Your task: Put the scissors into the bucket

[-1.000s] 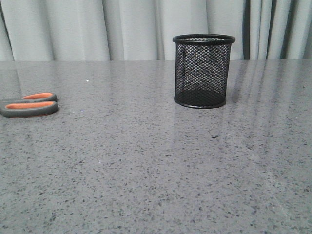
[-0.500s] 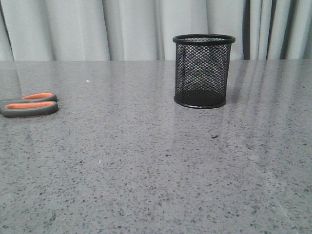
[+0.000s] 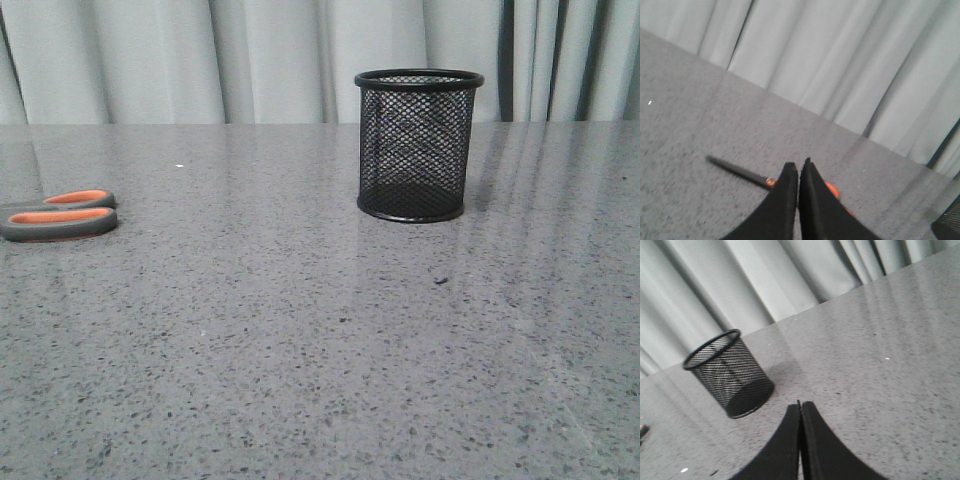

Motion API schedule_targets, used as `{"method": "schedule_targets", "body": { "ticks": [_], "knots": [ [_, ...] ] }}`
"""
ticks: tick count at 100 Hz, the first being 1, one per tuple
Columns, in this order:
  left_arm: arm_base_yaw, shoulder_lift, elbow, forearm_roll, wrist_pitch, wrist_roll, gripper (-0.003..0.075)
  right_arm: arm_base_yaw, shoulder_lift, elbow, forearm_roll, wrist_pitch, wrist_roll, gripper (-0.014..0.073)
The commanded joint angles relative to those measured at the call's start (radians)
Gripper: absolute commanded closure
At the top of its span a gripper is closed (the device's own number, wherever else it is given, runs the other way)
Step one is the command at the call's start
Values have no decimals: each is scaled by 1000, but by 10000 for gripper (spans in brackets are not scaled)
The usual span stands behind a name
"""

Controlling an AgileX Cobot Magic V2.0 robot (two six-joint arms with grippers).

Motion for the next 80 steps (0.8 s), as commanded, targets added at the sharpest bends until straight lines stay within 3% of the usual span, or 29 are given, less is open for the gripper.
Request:
{"method": "schedule_targets", "body": {
  "ticks": [1,14,29,40,47,53,60,69,74,80],
  "knots": [
    [3,55,-129,56,40,16,741,-5,91,-116,-5,37,-5,643],
    [3,191,-310,141,207,51,741,-5,287,-274,-64,165,-5,644],
    [3,363,-494,140,375,191,741,-5,495,-466,-143,332,-5,643],
    [3,449,-596,140,486,201,740,-2,595,-577,-150,408,-47,638],
    [3,493,-635,140,535,201,739,-3,636,-623,-143,444,-81,603],
    [3,525,-654,140,559,209,725,-3,660,-650,-143,467,-88,523],
    [3,550,-663,137,576,234,654,-3,684,-676,-141,490,-88,375],
    [3,569,-671,132,579,234,485,-3,703,-699,-138,503,-88,174],
    [3,573,-676,132,577,234,388,-3,705,-705,-138,504,-88,122],
    [3,583,-680,128,577,234,304,-3,705,-707,-134,504,-88,120]
  ]
}}
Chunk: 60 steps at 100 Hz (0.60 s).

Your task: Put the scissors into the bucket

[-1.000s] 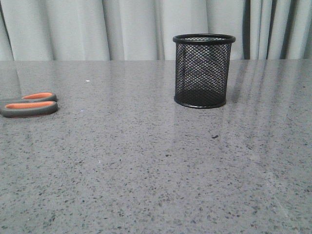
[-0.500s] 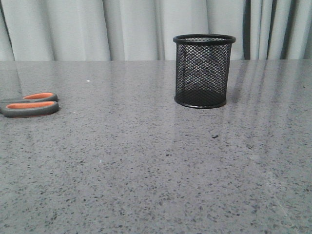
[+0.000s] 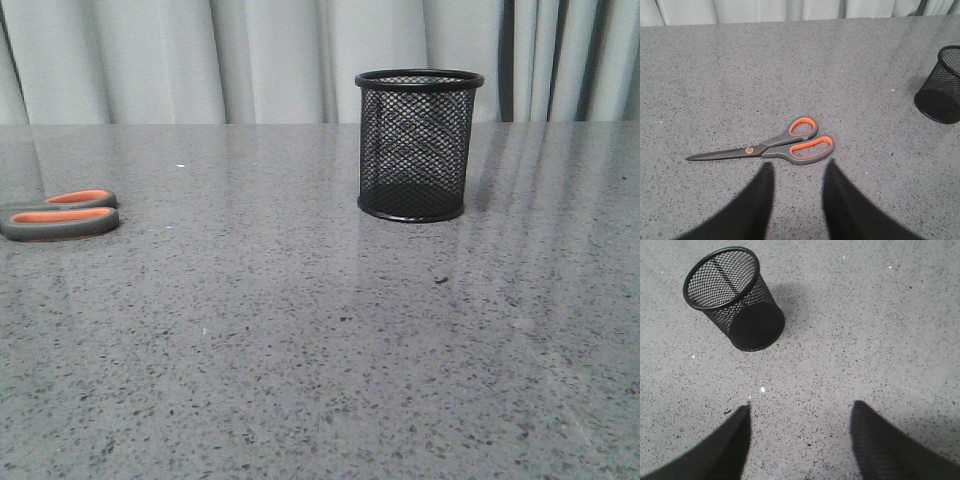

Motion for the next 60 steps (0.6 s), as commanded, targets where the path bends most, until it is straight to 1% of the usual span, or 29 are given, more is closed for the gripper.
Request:
{"method": "schedule_targets", "body": {
  "ticks": [1,8,23,33,60],
  "knots": [
    [3,23,-40,-30,-52,1,300,-3,5,-40,12,-44,-13,121],
    [3,43,-52,-33,-34,21,296,-3,5,-40,12,-44,-15,130],
    [3,131,-106,-40,19,114,356,-3,5,-40,13,-40,-17,130],
    [3,226,-165,-40,67,178,357,-3,5,-40,13,-34,-25,130],
    [3,516,-316,-40,245,465,356,-3,5,-40,13,-26,-54,130]
  ]
}}
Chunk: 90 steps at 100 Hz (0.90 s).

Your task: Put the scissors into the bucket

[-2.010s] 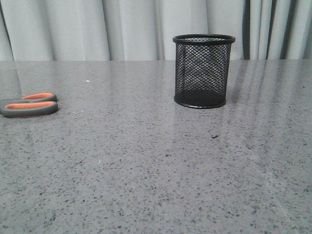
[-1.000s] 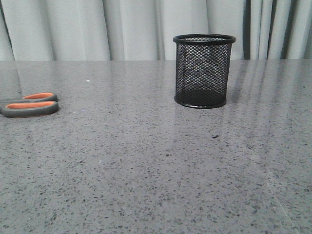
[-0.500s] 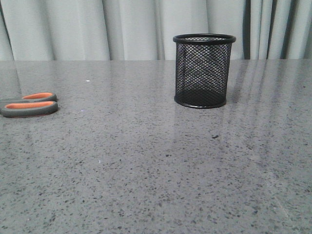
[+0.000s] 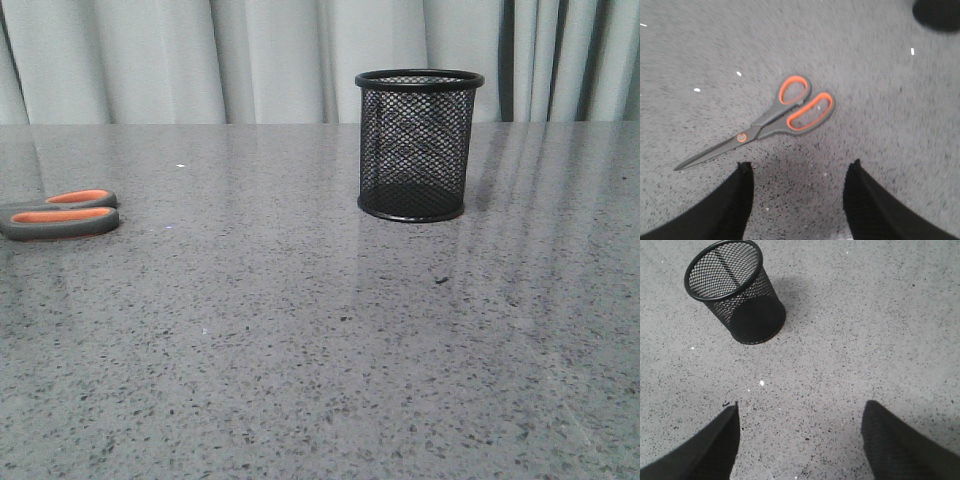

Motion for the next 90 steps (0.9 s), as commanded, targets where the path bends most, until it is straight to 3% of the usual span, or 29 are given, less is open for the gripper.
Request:
{"method": "schedule_targets", "body": {
  "ticks": [1,21,37,56,90],
  "knots": [
    [3,89,-72,-36,21,119,356,-3,4,-36,13,-48,-21,130],
    [0,251,-151,-36,126,374,352,-3,4,-36,13,-48,-34,130],
    [-49,342,-201,29,126,574,352,-3,4,-36,13,-48,-50,130],
    [-127,449,-265,189,124,589,352,-3,4,-36,13,-48,-55,130],
    [-177,593,-341,261,124,595,352,-3,4,-36,13,-42,-57,130]
  ]
}}
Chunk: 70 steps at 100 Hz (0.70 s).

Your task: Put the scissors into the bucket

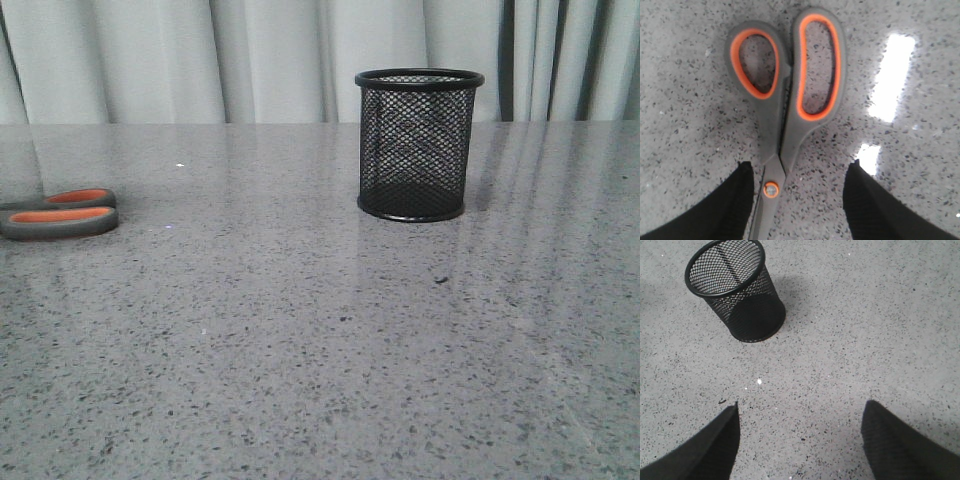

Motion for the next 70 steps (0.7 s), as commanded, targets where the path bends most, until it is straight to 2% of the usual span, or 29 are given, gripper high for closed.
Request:
{"method": "schedule_targets", "body": {
  "ticks": [1,40,70],
  "knots": [
    [-8,-6,-40,-4,-4,0,352,-3,4,-36,13,-44,-17,130],
    [-8,78,-43,0,-76,50,352,-3,4,-36,13,-44,-17,130],
    [-8,114,-43,0,-75,63,353,-3,4,-36,13,-44,-22,130]
  ]
}}
